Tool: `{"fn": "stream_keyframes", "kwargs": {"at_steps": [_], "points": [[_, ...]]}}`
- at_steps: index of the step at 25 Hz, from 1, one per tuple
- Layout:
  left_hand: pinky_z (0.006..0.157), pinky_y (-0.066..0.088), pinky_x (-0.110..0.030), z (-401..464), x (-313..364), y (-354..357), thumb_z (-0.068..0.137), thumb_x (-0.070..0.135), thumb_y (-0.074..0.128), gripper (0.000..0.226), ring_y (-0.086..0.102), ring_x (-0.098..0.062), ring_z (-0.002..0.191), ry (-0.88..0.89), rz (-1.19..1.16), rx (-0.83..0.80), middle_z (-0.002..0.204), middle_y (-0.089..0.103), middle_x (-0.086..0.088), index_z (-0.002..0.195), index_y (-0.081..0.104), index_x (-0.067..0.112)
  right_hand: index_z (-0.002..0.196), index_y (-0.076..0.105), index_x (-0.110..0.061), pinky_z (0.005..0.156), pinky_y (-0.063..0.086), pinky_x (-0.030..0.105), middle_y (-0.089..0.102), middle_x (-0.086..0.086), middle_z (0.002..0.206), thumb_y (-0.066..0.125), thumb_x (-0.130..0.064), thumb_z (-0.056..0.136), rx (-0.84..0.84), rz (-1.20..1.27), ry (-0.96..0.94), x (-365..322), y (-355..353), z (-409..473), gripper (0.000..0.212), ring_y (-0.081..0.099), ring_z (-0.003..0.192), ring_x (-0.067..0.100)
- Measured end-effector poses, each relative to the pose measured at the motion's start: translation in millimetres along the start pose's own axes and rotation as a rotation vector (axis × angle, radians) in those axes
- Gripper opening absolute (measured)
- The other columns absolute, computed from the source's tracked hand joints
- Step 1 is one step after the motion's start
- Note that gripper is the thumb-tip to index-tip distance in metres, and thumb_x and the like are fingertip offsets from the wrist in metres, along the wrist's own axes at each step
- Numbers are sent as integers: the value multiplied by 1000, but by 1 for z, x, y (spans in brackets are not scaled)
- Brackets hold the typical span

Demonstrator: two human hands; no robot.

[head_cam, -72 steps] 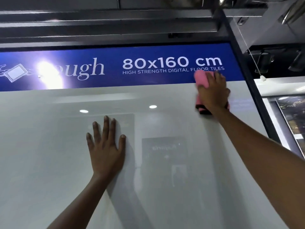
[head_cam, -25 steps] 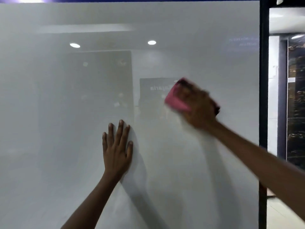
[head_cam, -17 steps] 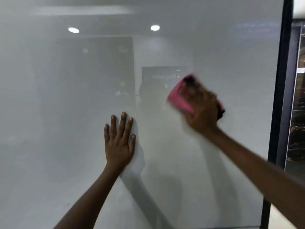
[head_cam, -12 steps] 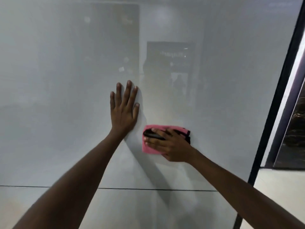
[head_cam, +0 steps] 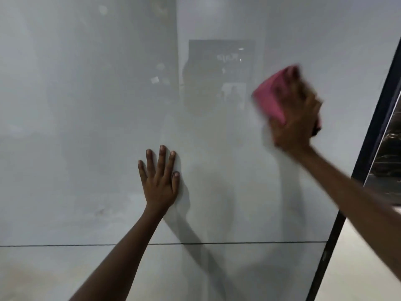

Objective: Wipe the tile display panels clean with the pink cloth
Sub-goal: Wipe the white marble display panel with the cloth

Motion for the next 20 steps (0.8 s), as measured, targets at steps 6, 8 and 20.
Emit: {"fn": "stream_keyframes", "kwargs": {"at_steps": [6, 8, 20], "points": [[118, 1, -54, 2, 1, -3, 101, 37, 29, 59, -5, -28, 150, -9, -23, -19, 163, -3, 6, 156, 12, 26, 142, 38, -26, 92, 33, 39, 44, -4, 149, 61, -25, 76, -480, 34, -931, -114, 59, -244, 69, 36, 136, 25], [118, -2, -53, 0, 4, -8, 101, 36, 29, 59, -6, -26, 150, -55, -72, -57, 163, -6, 8, 156, 10, 27, 140, 43, -20, 97, 38, 41, 46, 1, 146, 57, -23, 84, -408, 146, -842, -92, 47, -207, 58, 41, 135, 27], [119, -2, -52, -52, 24, 22, 102, 36, 27, 57, -1, -31, 150, 19, -32, 39, 164, 3, 1, 156, 13, 24, 140, 44, -25, 85, 41, 40, 42, 9, 141, 47, -35, 87, -182, 68, -289, -58, 60, -219, 54, 52, 114, 33]]}}
Point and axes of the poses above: each hand's wrist, its own z-axis towards the middle knuckle, its own y-axis out of the palm, x = y × z, the point moved 5 cm from there along z, towards the middle knuckle
